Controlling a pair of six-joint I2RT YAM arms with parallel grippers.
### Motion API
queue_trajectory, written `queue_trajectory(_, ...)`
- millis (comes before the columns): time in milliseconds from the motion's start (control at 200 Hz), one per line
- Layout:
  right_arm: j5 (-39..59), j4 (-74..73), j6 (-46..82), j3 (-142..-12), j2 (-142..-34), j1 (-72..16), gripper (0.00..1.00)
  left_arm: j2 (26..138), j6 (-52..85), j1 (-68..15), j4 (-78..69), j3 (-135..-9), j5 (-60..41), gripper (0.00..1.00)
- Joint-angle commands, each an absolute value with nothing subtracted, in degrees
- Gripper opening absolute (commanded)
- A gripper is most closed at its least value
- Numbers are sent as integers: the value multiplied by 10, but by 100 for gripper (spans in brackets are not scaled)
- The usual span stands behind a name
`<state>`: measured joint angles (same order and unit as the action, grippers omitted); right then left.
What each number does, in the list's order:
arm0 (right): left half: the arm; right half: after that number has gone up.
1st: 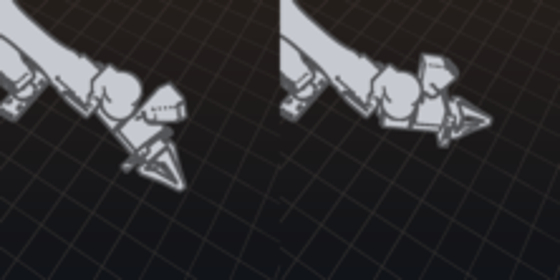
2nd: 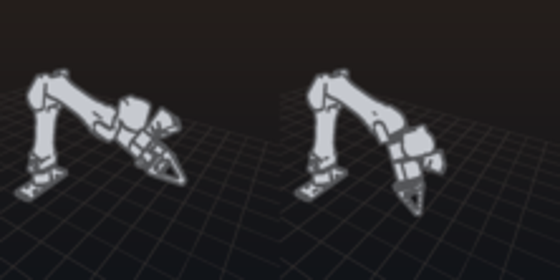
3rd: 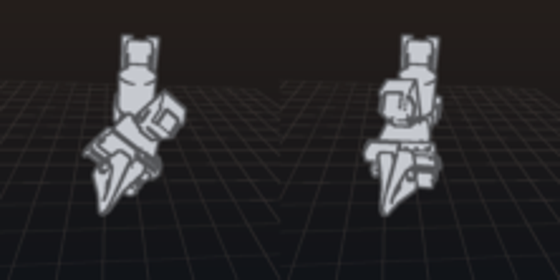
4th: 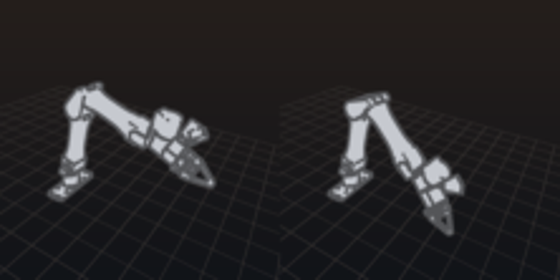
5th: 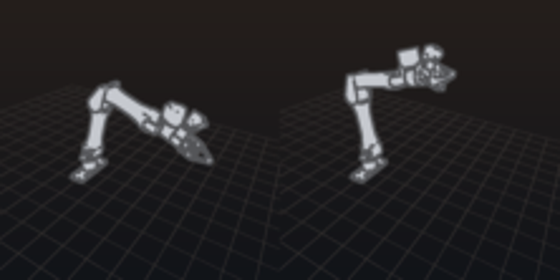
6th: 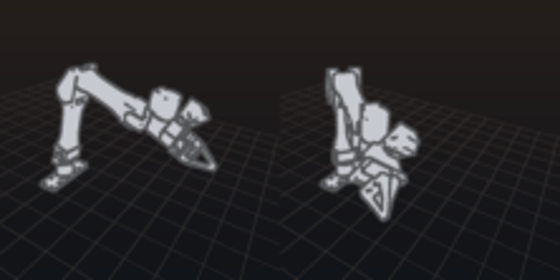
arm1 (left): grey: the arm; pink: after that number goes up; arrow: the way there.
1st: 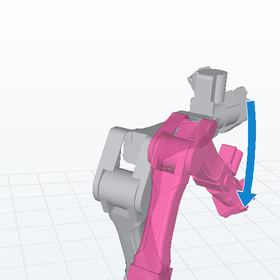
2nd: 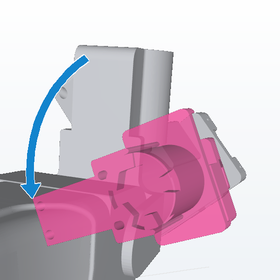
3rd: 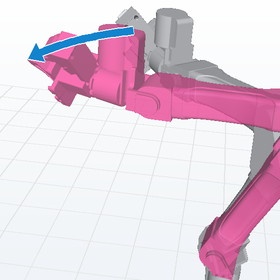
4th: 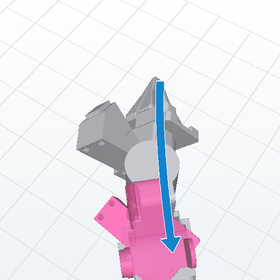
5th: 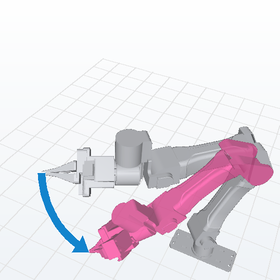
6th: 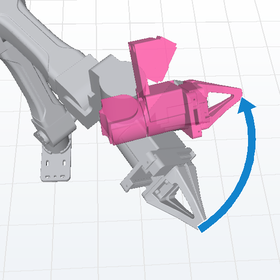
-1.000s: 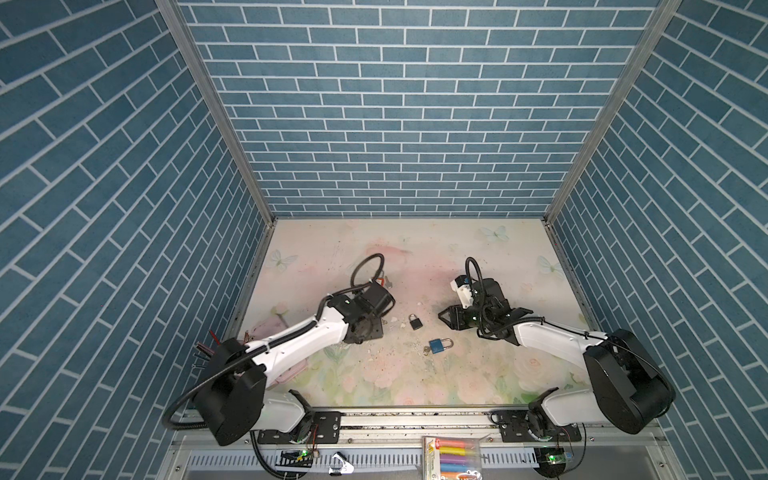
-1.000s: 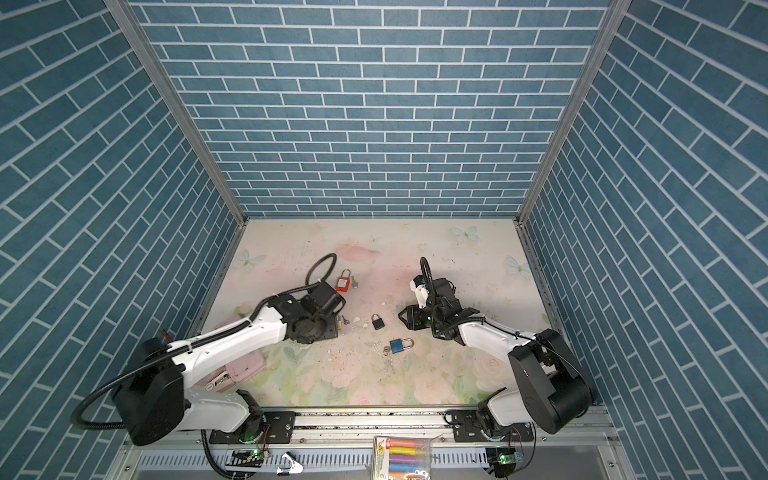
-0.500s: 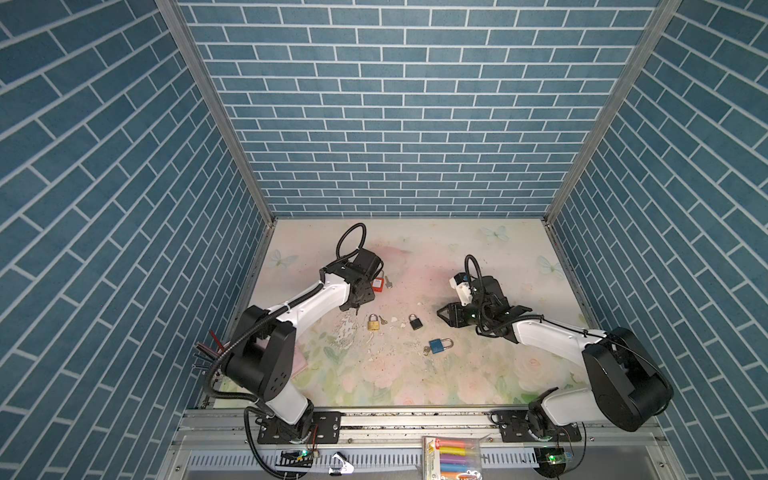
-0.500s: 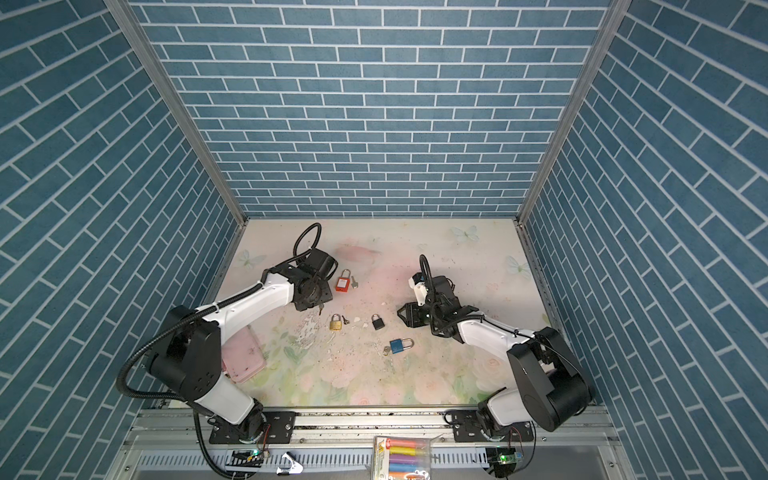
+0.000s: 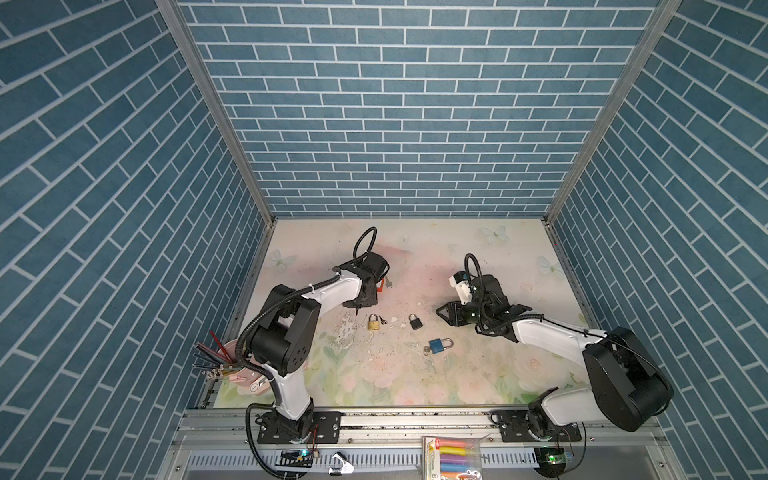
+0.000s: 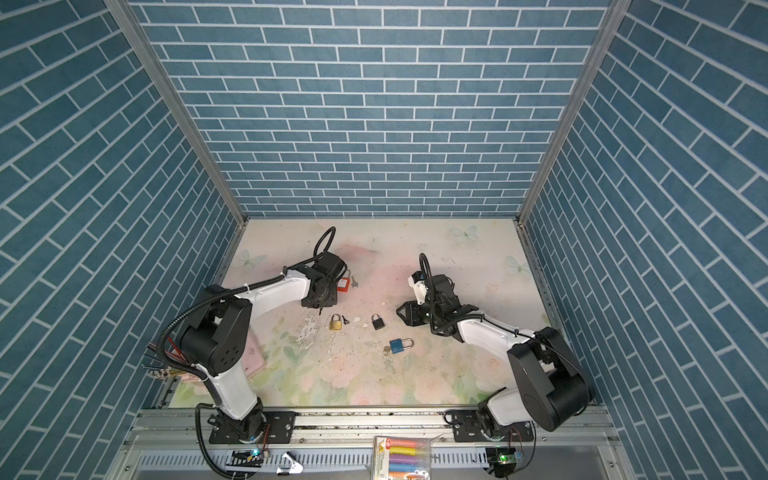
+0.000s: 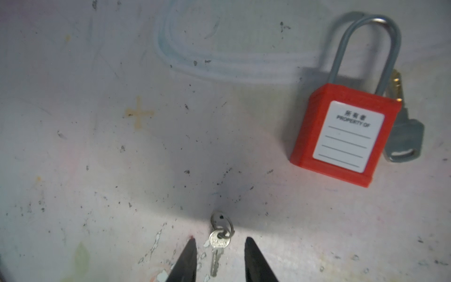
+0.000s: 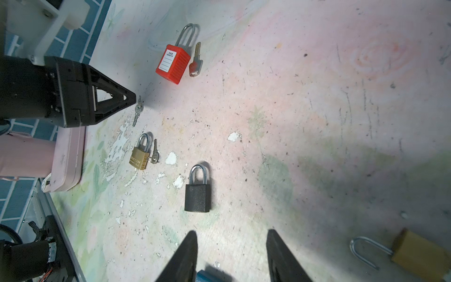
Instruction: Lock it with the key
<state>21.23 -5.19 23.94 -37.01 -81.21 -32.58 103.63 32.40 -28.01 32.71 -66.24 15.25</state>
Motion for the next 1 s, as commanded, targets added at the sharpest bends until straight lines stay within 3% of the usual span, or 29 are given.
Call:
queue_trajectory(0,222,-56,232,-386,-816,-328,47,1043,306,-278,303,-667,170,35)
queue_trajectory(440,218,-56,229,-383,-815,-328,47,1092,307,-284,291,-684,177,30)
queue_trajectory(780,212,-55,227,-382,-816,-328,47,1092,308,-295,302,-688,195,11)
queue_trajectory(995,213,-59,228,-383,-822,-328,47,1081,310,-307,315,-685,211,10)
